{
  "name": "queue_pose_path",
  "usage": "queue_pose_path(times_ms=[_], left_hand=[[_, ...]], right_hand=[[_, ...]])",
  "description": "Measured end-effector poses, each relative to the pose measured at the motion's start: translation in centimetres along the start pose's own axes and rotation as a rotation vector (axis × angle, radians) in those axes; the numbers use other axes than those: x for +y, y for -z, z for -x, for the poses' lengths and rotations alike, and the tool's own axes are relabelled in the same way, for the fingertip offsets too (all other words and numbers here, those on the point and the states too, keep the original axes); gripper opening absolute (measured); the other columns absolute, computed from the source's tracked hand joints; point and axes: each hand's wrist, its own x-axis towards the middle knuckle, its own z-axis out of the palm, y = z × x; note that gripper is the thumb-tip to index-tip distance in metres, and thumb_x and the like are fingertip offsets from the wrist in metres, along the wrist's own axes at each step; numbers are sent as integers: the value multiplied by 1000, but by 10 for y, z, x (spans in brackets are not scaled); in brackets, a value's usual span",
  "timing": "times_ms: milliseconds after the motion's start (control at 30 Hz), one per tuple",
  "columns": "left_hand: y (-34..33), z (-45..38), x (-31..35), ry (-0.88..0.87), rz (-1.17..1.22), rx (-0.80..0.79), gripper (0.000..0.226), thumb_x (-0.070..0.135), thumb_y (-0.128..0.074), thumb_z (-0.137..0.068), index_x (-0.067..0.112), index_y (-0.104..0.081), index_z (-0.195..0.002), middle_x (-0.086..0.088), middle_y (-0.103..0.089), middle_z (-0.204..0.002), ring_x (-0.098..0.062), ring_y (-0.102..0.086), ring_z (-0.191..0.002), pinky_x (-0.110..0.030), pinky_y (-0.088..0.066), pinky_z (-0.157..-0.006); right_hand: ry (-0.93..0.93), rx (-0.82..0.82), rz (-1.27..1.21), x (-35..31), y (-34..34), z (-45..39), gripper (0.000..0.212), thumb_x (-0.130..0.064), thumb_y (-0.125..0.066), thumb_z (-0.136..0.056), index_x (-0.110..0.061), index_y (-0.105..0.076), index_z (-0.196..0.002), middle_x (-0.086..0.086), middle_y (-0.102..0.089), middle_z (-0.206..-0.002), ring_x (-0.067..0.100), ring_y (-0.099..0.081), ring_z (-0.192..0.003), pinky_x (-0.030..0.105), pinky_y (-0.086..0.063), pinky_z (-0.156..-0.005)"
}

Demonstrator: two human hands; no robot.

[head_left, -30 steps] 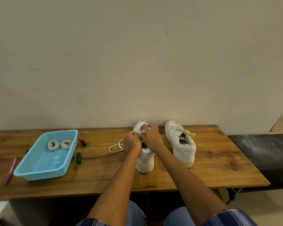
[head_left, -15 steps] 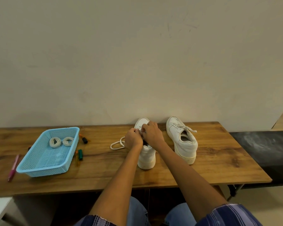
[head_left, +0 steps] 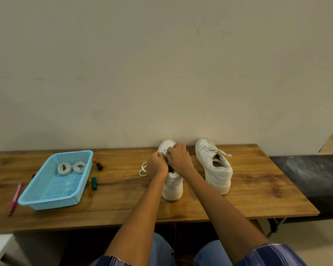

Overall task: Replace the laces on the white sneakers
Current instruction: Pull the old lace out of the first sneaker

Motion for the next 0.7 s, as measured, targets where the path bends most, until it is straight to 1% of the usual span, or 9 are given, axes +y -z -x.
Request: queue_pose_path(times_ms=[67, 133, 200, 233, 300, 400, 500, 600, 700], left_hand=[[0, 0, 1, -2, -12, -1, 29, 28, -41, -97, 15, -68, -97, -5, -68, -99, -26, -60, -93, -32, -39, -71], [0, -1, 1, -7, -13, -9, 29, 28, -42, -98, 15, -68, -97, -6, -68, -99, -26, -60, -92, -30, -39, -69], [0, -1, 1, -13, -15, -9, 29, 27, -41, -97, 14, -67, -96, -6, -68, -98, -27, -60, -90, -29, -38, -67], [0, -1, 1, -15, -17, -9, 30, 26, -41, -97, 13, -68, -95, -6, -68, -96, -27, -61, -89, -30, -38, -67], [0, 1, 1, -22, -19, -9, 31, 26, -40, -98, 13, -67, -92, -6, -68, -94, -26, -61, -87, -32, -40, -69], [2, 3, 1, -21, -29, -4, 31, 25, -39, -98, 13, -66, -90, -5, -68, -93, -24, -61, -86, -32, -41, -69], [3, 2, 1, -23, -38, -6, 31, 25, -39, -99, 12, -66, -90, -5, -68, -93, -24, -61, -86, -31, -41, -67], [2, 2, 2, -25, -38, -8, 31, 27, -40, -98, 13, -67, -91, -5, -68, -93, -25, -61, -86, -32, -43, -69], [3, 2, 2, -22, -37, -5, 30, 28, -41, -98, 14, -68, -93, -6, -69, -95, -26, -61, -88, -33, -44, -72]], right_hand=[[-48, 114, -4, 1, 1, 2, 31, -25, -35, -101, -7, -56, -114, 13, -48, -121, 27, -43, -113, 35, -43, -90], [-131, 281, 14, 1, 0, 5, 28, -23, -34, -101, -7, -55, -112, 12, -50, -116, 28, -47, -107, 36, -42, -84], [-192, 354, -32, 1, -1, 8, 27, -24, -37, -101, -10, -51, -118, 11, -50, -120, 28, -47, -110, 36, -41, -84], [-196, 337, -65, 2, 0, 8, 30, -27, -39, -100, -13, -48, -125, 10, -47, -126, 27, -44, -115, 37, -41, -87], [-140, 218, -67, 2, 0, 6, 38, -33, -42, -98, -18, -43, -134, 9, -40, -136, 27, -38, -123, 39, -39, -94], [-30, -6, 33, -1, 1, 1, 34, -28, -42, -98, -16, -50, -128, 11, -40, -137, 27, -35, -126, 38, -37, -98], [-17, -45, 59, -2, 1, 0, 30, -24, -40, -99, -11, -53, -123, 13, -44, -133, 27, -38, -122, 37, -38, -98], [4, 78, 128, -3, 3, 2, 26, -20, -40, -98, -10, -56, -116, 10, -46, -127, 26, -42, -117, 34, -38, -92], [-48, 377, 152, -6, 8, 7, 12, -15, -56, -88, -12, -62, -98, 9, -56, -110, 27, -56, -102, 35, -46, -75]])
